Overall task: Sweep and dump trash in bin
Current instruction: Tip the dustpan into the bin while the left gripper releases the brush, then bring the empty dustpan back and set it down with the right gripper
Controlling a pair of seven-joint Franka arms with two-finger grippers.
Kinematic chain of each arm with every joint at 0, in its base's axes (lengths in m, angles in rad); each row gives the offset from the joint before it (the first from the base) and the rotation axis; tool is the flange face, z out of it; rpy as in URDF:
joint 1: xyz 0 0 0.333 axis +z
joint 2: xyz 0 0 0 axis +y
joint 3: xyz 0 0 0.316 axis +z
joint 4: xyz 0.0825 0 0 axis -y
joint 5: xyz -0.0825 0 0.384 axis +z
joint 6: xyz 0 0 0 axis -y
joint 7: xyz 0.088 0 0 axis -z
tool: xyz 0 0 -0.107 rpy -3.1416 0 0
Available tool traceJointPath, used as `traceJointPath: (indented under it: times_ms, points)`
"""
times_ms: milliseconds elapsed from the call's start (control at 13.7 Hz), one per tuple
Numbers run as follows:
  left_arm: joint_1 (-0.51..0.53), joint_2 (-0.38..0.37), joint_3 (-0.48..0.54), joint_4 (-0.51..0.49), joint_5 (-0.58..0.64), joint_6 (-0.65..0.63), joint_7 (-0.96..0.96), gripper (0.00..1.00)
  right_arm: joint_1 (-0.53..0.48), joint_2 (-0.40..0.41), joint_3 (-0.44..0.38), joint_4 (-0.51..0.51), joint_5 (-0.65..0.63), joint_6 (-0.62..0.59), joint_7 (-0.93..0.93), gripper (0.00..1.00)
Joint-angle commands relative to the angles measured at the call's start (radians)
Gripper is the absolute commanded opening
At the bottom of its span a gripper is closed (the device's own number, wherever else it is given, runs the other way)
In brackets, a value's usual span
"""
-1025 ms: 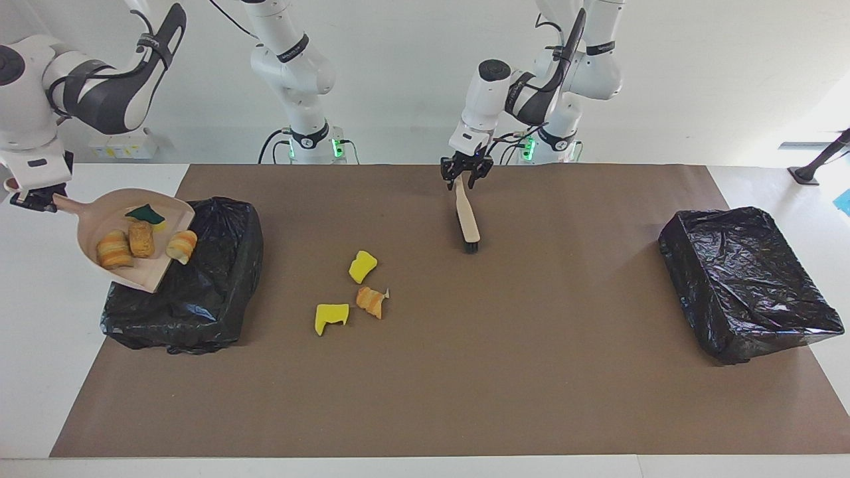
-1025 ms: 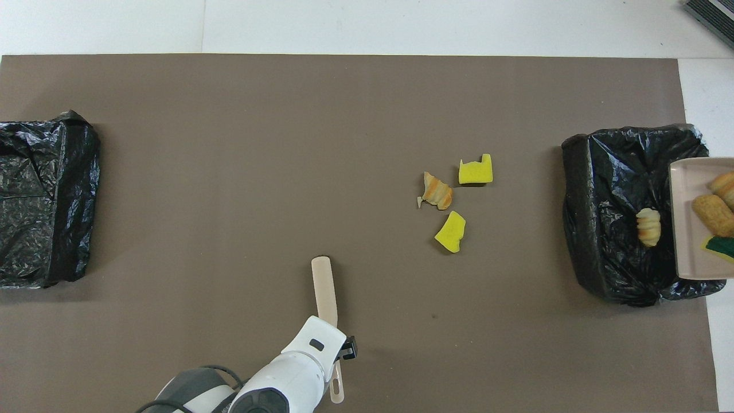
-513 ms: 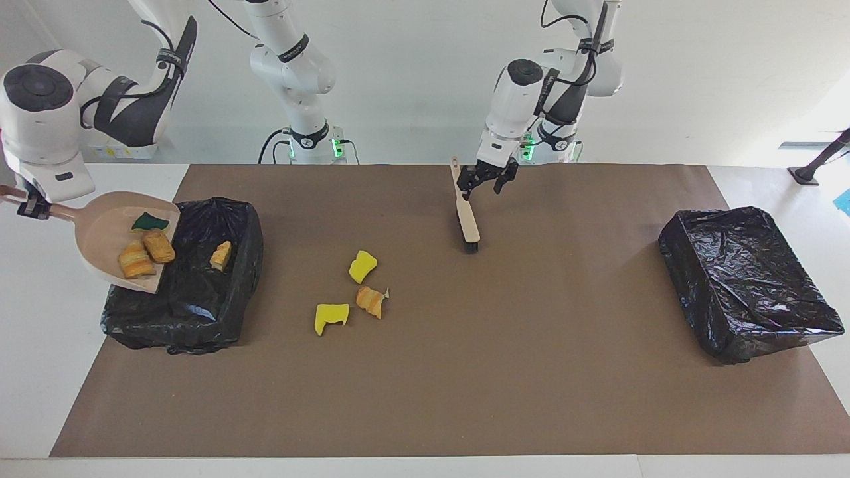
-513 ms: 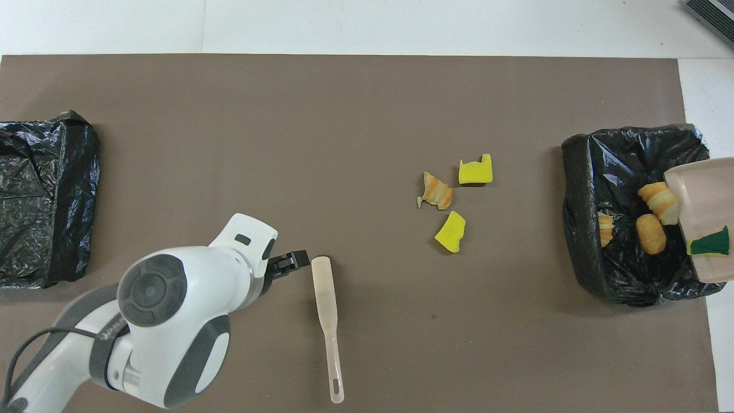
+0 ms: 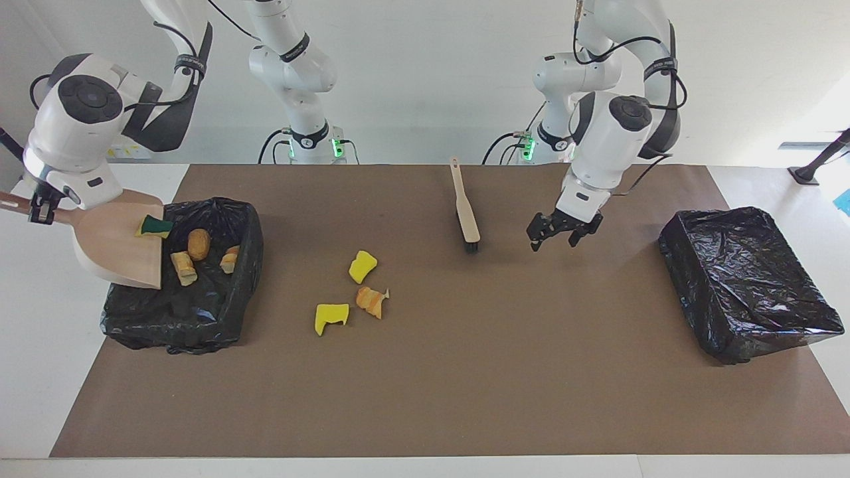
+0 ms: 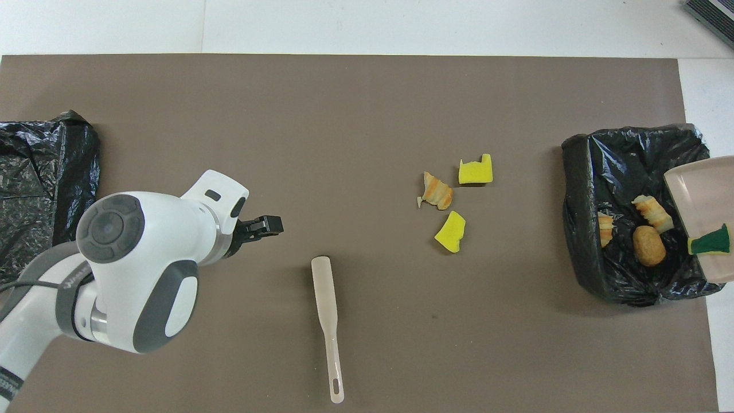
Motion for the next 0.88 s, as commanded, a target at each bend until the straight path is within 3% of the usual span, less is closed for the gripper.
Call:
traceJointPath:
  times_ms: [0,293,586,805]
  points:
    - [0.086,0.035,-0.012,0.138,0.020,-0.151,0.158,1.00,0.021,-0.035,0.002,-0.025,-0.068,0.009,-0.027,0.00]
    - [0.165,0.012,-0.008,0.251,0.070,-0.342,0.287,1.00,0.034,-0.064,0.005,-0.003,-0.052,-0.014,0.021,0.00]
    - [0.183,0.008,-0.007,0.252,0.074,-0.355,0.289,1.00,0.091,-0.076,0.061,0.105,0.104,-0.268,0.267,0.00]
    - [0.183,0.005,-0.007,0.250,0.074,-0.350,0.289,1.00,0.195,-0.076,0.063,0.128,0.258,-0.440,0.628,0.00]
